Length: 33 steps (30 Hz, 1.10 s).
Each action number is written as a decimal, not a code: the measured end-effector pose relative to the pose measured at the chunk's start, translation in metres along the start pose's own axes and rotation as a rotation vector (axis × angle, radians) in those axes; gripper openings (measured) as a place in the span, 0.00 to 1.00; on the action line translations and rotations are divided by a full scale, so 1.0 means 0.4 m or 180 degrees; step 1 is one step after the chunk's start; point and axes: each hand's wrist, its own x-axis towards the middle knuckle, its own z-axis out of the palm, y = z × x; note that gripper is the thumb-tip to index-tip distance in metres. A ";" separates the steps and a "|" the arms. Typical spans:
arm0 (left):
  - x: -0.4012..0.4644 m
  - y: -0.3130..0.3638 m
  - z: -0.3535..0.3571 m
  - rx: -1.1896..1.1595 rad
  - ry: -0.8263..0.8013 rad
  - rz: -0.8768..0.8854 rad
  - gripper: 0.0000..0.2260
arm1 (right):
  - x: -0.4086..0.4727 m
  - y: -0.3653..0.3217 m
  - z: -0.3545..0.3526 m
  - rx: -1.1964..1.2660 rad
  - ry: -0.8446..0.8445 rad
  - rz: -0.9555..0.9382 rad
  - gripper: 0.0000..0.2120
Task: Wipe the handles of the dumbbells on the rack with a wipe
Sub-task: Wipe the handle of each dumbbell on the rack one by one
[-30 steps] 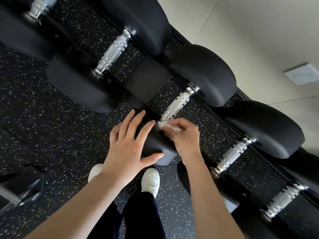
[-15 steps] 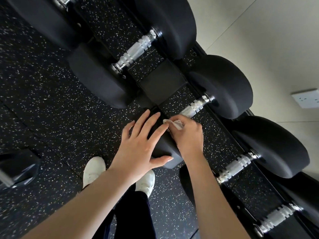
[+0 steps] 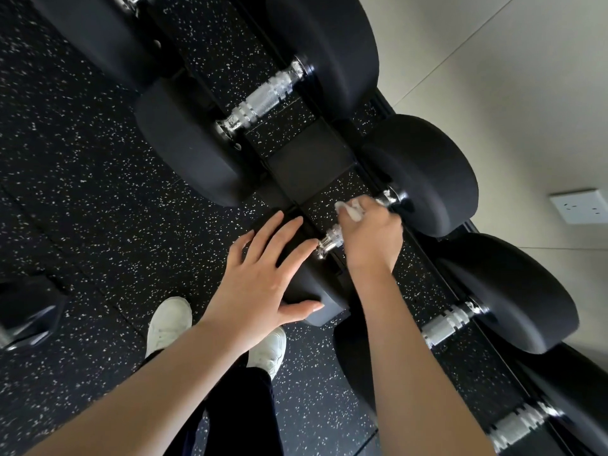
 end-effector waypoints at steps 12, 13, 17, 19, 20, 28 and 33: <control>-0.003 -0.002 0.004 -0.0024 0.0040 0.0028 0.32 | 0.024 0.022 0.020 0.1077 0.1710 0.0258 0.11; -0.003 -0.002 0.004 -0.0012 0.0032 0.0025 0.32 | 0.021 0.023 0.024 0.1324 0.1772 0.0296 0.11; -0.002 -0.002 0.001 -0.0004 0.0005 0.0016 0.32 | -0.005 0.026 0.027 0.1879 0.1686 0.0475 0.06; -0.003 -0.001 -0.003 0.0009 -0.0063 0.0020 0.32 | -0.031 0.028 0.028 0.1882 0.1334 0.0480 0.05; -0.003 -0.001 -0.008 0.0026 -0.0116 0.0033 0.32 | -0.044 0.029 0.026 0.1875 0.1142 0.0499 0.05; 0.014 -0.054 -0.108 0.0228 -0.0505 0.0214 0.34 | -0.101 -0.074 -0.049 0.2060 0.0527 0.0562 0.02; 0.047 -0.160 -0.229 0.0463 -0.0352 0.0105 0.33 | -0.092 -0.209 -0.057 0.2128 0.0253 0.0343 0.03</control>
